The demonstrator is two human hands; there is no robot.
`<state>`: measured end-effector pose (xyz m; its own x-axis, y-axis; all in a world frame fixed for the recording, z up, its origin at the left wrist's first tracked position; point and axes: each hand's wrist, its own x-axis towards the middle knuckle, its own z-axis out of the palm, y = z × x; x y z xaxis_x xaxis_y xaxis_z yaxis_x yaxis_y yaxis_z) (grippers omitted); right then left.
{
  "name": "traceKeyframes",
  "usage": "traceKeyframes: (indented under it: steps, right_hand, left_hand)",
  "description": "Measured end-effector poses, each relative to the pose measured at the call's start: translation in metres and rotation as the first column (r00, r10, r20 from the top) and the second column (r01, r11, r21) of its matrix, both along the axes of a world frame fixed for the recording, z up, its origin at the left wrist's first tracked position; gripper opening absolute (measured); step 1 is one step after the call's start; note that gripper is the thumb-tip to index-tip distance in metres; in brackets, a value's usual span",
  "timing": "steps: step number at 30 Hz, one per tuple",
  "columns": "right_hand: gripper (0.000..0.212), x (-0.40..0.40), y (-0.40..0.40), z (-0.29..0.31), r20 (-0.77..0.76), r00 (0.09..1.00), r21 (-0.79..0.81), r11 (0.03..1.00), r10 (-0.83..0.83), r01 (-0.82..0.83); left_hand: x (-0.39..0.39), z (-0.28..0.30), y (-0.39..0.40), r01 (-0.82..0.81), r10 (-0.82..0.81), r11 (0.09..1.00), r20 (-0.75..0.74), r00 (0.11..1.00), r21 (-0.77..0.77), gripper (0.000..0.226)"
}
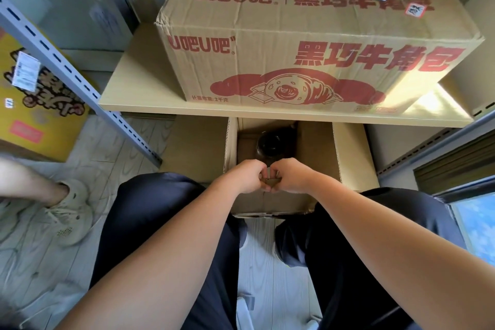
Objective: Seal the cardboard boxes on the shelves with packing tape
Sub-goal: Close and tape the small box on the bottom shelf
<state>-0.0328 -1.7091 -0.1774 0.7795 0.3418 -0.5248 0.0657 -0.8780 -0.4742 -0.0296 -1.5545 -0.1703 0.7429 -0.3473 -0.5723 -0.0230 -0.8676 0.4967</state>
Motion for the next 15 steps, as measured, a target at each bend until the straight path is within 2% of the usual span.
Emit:
traceKeyframes:
  steps: [2,7,11,15]
  right_hand:
    - [0.028,-0.001,0.001,-0.001,-0.017,1.0,-0.002,1.0,-0.006,0.006]
    - [0.02,0.009,-0.001,0.009,0.013,1.0,-0.005,1.0,0.008,-0.008]
    - [0.032,0.011,-0.001,0.023,0.034,0.996,-0.056,0.995,0.081,-0.079]
    - [0.043,0.014,-0.006,0.045,0.06,0.998,0.067,0.998,0.005,-0.009]
  left_hand:
    - [0.001,0.004,-0.003,0.039,-0.039,0.999,-0.007,0.999,0.024,0.024]
    - [0.008,0.016,-0.008,0.019,-0.02,1.0,0.045,0.999,0.015,0.021]
    - [0.007,0.027,-0.003,0.029,-0.032,0.999,0.086,0.996,0.037,0.036]
    - [0.009,0.051,0.008,-0.052,0.055,0.998,0.124,0.991,-0.03,0.046]
